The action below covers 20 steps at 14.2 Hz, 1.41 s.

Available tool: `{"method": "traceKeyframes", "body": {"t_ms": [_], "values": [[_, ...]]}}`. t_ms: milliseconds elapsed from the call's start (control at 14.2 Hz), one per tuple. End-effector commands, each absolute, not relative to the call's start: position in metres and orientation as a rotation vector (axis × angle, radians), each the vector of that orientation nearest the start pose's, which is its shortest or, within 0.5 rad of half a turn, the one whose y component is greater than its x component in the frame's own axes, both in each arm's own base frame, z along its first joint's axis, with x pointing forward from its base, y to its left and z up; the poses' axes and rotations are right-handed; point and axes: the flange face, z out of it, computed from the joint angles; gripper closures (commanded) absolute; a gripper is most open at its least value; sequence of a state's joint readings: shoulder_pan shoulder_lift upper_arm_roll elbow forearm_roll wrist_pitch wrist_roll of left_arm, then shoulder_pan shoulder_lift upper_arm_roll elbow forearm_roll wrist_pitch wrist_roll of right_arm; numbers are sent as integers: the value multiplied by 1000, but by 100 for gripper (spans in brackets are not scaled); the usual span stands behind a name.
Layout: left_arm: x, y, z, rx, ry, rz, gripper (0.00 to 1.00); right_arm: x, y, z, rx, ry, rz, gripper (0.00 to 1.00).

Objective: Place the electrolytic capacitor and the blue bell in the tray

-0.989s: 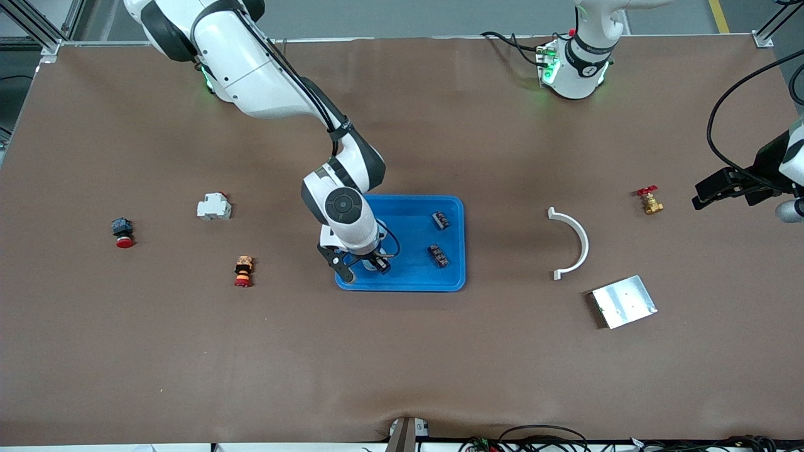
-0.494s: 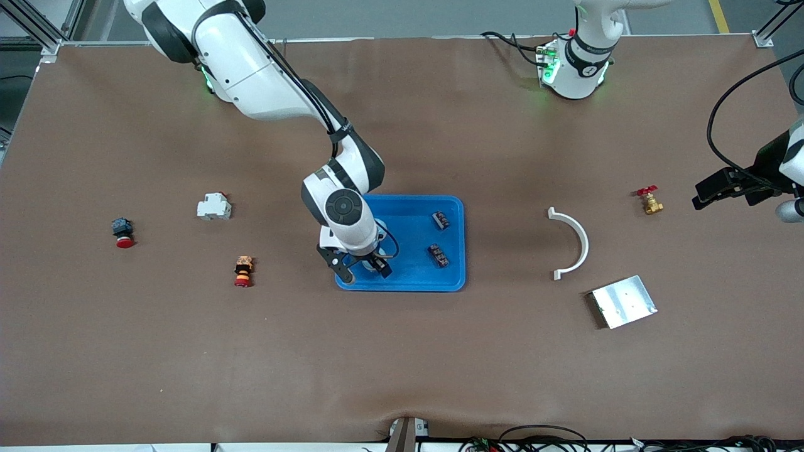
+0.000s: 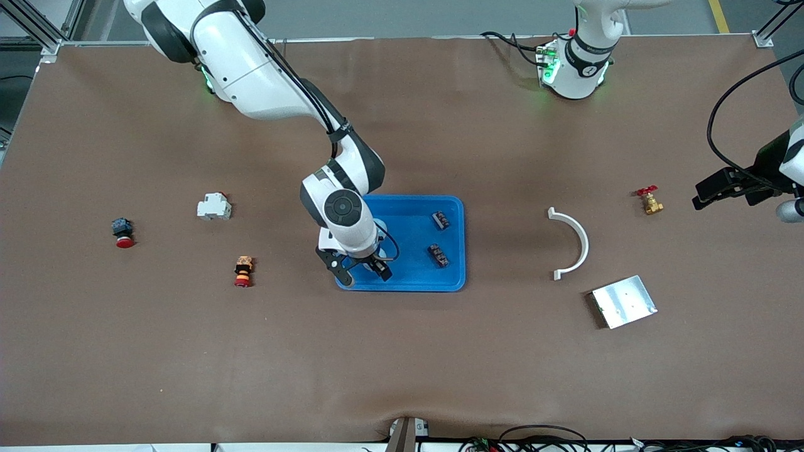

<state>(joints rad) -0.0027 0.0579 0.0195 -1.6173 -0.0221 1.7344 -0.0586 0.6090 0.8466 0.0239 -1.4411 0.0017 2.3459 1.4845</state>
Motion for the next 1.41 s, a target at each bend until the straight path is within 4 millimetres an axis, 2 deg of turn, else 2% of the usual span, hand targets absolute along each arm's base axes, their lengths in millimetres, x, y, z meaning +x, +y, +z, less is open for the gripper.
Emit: {"method": "traceKeyframes", "body": {"t_ms": [0,283,494,706,989,1342], "values": [[587,9,590,-3140,-99,-89,0,603,422,202,-2823,1311,-8,0],[587,9,590,-3138,-96,-89,0,609,409,215,-2873,1278,27,0],[587,8,590,-3139,-96,-89,0,618,403,232,-2899,1241,40,0],[587,9,590,-3138,-96,-89,0,624,387,260,-2966,1129,55,0],[587,8,590,-3139,-101,-89,0,639,342,299,-3030,1032,107,0],[587,8,590,-3138,-106,-89,0,660,266,351,-3089,835,152,0]]}}
